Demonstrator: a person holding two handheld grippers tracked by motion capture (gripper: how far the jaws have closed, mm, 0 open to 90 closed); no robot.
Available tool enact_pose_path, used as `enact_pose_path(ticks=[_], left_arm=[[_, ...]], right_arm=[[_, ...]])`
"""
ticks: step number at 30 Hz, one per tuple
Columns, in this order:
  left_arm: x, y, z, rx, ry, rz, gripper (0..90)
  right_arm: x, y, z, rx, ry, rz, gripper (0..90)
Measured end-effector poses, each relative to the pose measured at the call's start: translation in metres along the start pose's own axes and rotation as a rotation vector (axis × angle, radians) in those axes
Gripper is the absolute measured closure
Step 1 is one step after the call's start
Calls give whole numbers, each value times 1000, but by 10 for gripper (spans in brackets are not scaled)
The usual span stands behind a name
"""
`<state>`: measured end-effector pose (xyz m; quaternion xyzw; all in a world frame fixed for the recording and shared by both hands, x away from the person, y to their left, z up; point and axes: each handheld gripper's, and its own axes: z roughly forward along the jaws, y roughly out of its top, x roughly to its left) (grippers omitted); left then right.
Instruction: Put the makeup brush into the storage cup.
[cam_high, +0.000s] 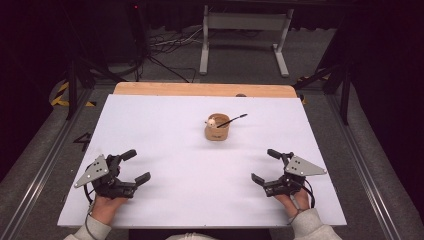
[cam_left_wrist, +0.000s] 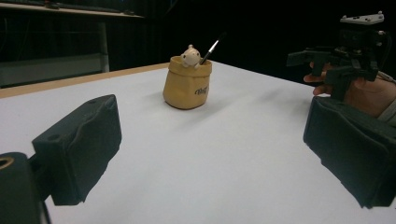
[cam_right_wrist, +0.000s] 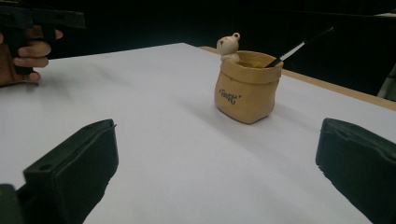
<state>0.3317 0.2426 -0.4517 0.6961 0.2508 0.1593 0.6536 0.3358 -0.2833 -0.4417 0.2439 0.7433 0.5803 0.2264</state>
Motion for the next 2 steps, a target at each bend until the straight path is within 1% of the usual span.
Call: enact_pose_path(ticks=[2], left_arm=[[0, 0, 0, -2, -1, -4, 50]], right_arm=[[0, 0, 0, -4, -2, 1, 0]])
